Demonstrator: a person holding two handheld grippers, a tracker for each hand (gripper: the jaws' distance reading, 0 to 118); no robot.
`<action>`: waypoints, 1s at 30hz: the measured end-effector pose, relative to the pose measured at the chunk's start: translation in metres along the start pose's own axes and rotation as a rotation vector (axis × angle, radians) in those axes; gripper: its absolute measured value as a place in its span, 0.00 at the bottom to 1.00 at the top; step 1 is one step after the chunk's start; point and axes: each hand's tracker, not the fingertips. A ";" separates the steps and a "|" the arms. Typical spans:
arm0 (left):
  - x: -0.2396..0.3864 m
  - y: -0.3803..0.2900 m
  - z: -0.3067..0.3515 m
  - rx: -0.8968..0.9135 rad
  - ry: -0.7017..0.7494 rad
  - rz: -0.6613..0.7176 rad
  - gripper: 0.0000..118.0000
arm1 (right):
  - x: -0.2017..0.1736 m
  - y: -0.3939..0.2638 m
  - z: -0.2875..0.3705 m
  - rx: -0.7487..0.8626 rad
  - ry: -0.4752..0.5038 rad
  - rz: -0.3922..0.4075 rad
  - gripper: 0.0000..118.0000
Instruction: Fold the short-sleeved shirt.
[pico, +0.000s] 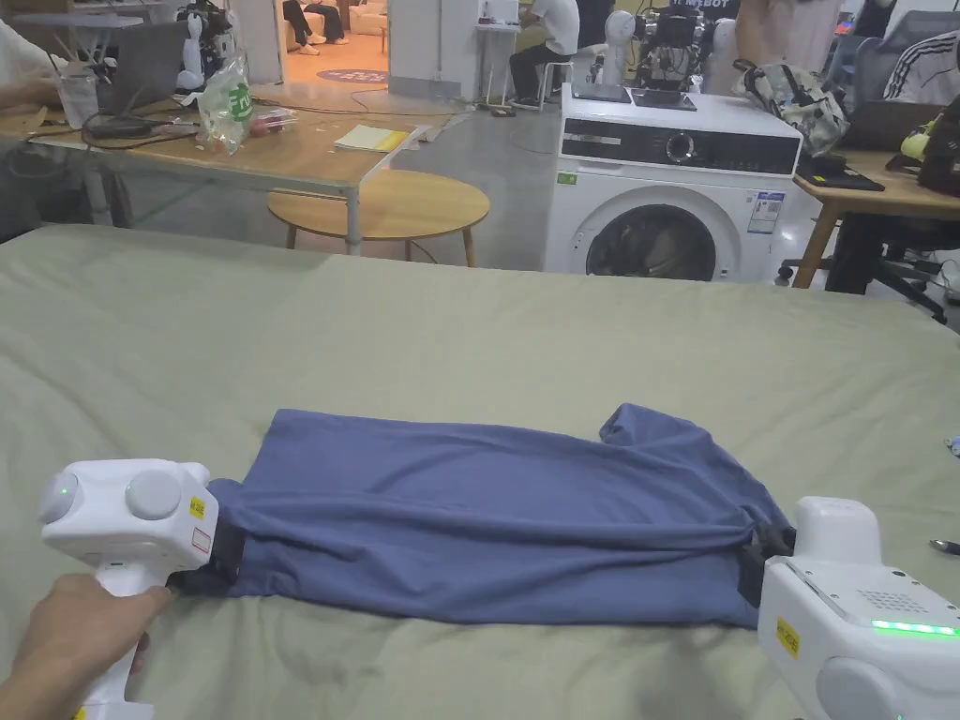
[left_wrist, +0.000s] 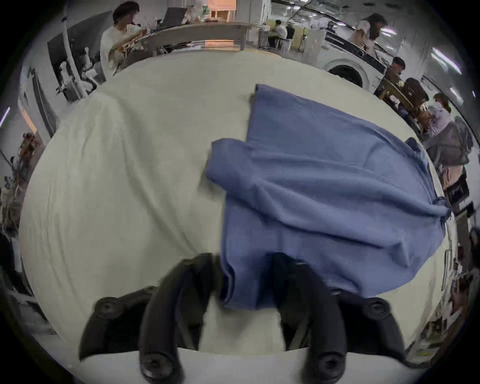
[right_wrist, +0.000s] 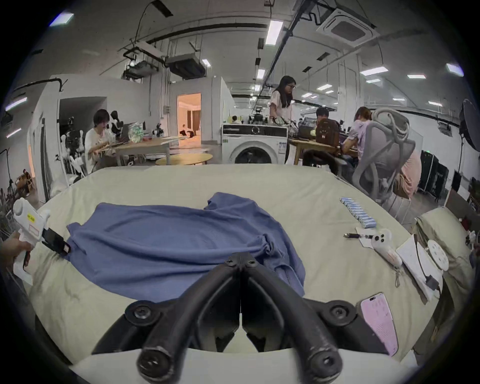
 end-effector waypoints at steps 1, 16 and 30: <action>0.005 -0.004 0.004 0.010 -0.008 -0.061 0.20 | 0.003 -0.001 -0.002 -0.012 -0.002 -0.014 0.00; -0.012 -0.046 0.051 0.166 -0.096 -0.042 0.00 | 0.068 -0.004 -0.114 -0.442 0.004 -0.051 0.44; -0.016 -0.046 0.059 0.182 -0.115 -0.010 0.00 | 0.054 -0.008 -0.105 -0.467 0.071 -0.032 0.01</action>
